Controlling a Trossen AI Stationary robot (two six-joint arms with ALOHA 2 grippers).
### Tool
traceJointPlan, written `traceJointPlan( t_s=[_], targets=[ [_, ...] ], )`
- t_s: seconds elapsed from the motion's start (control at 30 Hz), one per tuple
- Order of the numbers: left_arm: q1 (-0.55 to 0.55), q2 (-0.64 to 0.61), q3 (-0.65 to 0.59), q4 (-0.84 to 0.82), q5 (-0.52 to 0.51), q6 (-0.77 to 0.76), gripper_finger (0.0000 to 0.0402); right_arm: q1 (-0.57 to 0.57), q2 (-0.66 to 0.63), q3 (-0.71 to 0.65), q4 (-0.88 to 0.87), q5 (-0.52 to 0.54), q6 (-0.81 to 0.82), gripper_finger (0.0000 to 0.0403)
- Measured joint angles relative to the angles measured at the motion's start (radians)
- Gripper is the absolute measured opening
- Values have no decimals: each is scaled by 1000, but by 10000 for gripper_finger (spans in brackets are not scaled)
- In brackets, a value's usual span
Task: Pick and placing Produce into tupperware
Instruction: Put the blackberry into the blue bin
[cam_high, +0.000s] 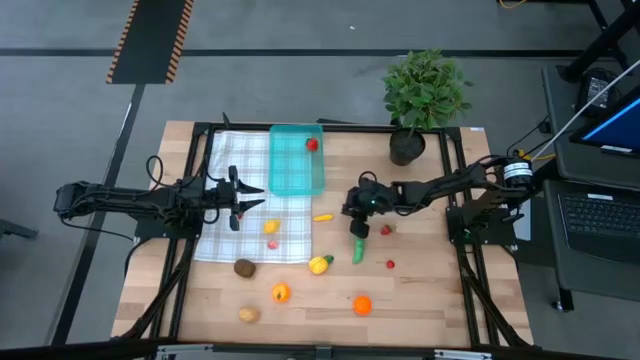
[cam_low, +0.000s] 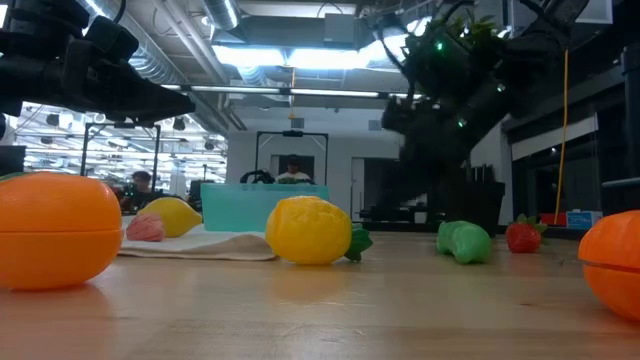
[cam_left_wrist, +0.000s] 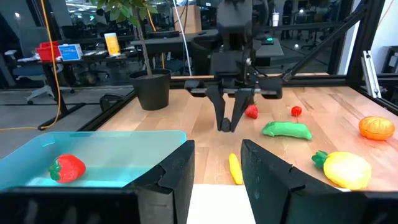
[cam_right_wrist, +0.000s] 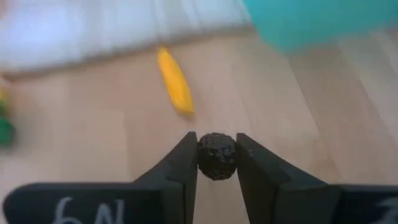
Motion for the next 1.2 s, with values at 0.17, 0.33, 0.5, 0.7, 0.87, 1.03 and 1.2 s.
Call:
traceJointPlan(
  t_s=[0.17, 0.33, 0.5, 0.7, 0.87, 1.03, 1.2],
  targets=[
    [0, 0, 0, 0, 0, 0, 124, -26, -50, 0, 50, -25, -54, 92],
    [0, 0, 0, 3, 0, 0, 124, -83, -119, 0, 72, -92, -81, 92],
    [0, 0, 0, 3, 0, 0, 124, -130, -132, -15, 214, -234, -120, 92],
    [0, 0, 0, 3, 2, 0, 124, -170, -131, -146, 551, -340, -128, 92],
    [0, 0, 0, 25, 78, 6, 124, -177, -131, -249, 776, -361, -122, 92],
    [0, -1, 0, 105, 158, 42, 124, -176, -131, -289, 873, -388, -122, 92],
    [0, 0, 0, 119, 157, 59, 124, -176, -131, -289, 892, -392, -135, 93]
  ],
)
